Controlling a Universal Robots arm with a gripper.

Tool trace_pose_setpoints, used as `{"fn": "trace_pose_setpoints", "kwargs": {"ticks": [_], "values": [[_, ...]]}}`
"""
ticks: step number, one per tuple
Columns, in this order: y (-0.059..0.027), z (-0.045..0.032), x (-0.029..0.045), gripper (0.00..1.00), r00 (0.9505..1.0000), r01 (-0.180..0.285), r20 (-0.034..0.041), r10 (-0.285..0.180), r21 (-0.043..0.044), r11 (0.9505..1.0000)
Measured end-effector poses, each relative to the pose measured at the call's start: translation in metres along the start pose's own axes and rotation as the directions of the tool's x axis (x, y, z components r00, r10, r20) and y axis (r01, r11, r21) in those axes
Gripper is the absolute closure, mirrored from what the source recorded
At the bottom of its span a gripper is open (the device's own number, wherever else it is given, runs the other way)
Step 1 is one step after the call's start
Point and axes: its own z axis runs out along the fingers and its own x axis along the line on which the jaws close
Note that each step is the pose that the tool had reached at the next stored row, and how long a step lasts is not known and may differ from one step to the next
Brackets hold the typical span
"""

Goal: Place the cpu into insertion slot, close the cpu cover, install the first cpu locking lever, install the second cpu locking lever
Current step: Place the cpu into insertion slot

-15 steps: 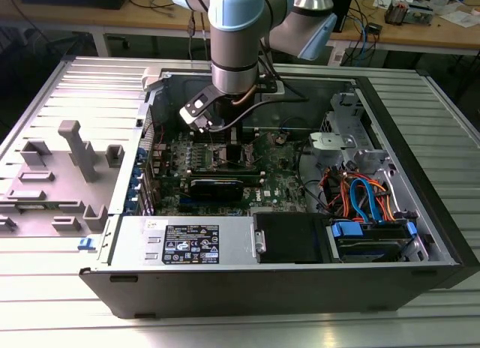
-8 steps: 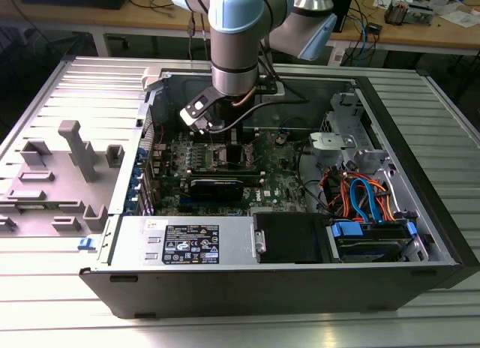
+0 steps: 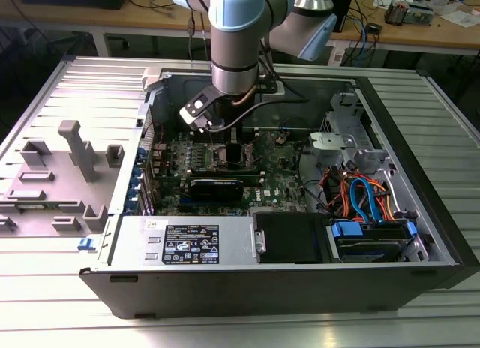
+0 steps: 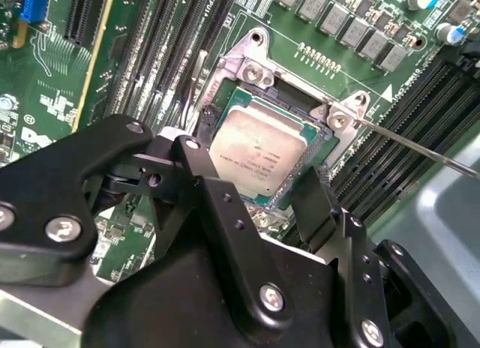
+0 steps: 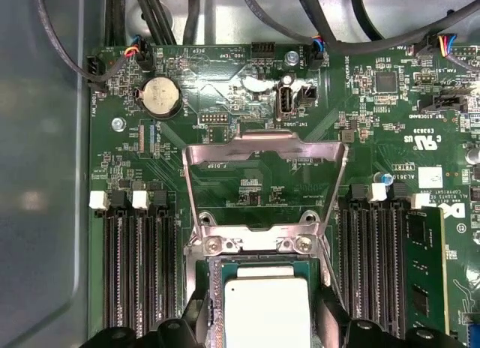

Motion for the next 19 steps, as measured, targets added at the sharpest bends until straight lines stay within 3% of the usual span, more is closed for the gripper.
{"fn": "trace_pose_setpoints", "kwargs": {"ticks": [19], "values": [[0.0014, 0.0007, 0.0034, 0.33, 1.0000, -0.005, 0.0004, 0.005, 0.0003, 1.0000]]}}
